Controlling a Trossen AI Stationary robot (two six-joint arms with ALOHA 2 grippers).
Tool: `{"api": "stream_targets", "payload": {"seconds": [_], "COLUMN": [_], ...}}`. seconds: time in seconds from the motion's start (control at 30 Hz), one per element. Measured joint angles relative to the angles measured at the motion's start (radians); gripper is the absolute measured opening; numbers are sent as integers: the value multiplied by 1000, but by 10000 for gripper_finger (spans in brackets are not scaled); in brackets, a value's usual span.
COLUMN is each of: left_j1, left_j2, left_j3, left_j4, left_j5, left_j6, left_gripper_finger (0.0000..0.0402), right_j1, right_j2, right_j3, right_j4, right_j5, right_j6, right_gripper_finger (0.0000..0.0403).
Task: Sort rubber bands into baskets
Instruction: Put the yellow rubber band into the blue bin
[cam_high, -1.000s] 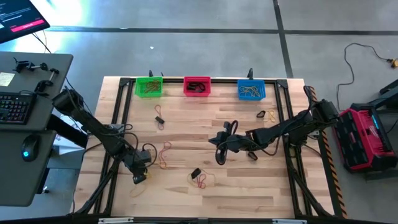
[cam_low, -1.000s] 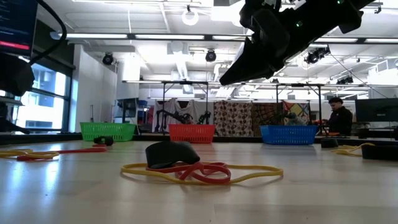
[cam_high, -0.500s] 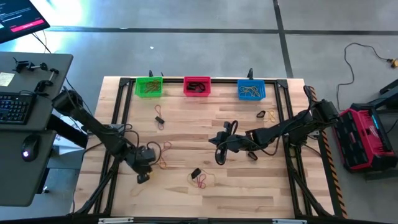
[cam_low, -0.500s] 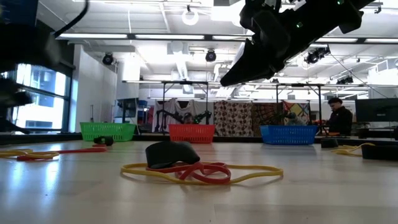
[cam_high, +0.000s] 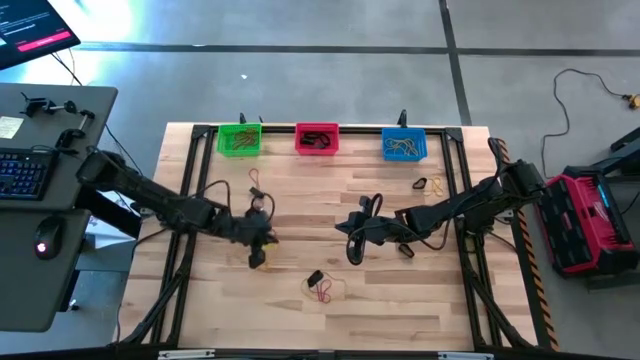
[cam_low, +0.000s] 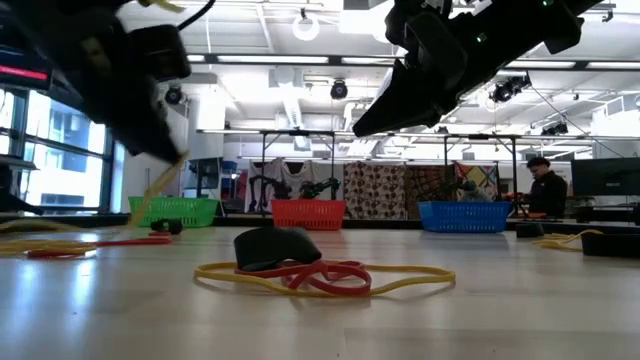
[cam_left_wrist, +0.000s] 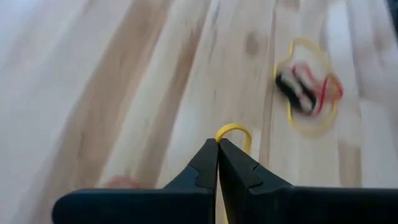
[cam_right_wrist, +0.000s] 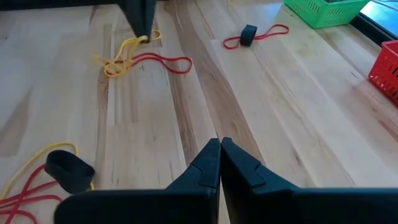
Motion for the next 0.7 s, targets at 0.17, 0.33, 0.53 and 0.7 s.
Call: {"api": "stream_targets", "payload": {"seconds": [0.17, 0.33, 0.53, 0.7], "left_j1": [67, 134, 192, 221], "left_j2": [0, 0, 0, 0], "left_j3": [0, 0, 0, 0], "left_j4": [144, 248, 328, 359], "left_j5": [1, 2, 45, 48], "left_j6": [106, 177, 245, 267], "left_gripper_finger": [0, 0, 0, 0], "right_j1": [0, 0, 0, -5], "right_j2": [0, 0, 28, 128], "right_j3": [0, 0, 0, 0], "right_j4": [18, 30, 76, 246], "right_j5": [5, 2, 0, 1], "right_j6": [-12, -21, -29, -38], "right_gripper_finger": [1, 1, 44, 114]}}
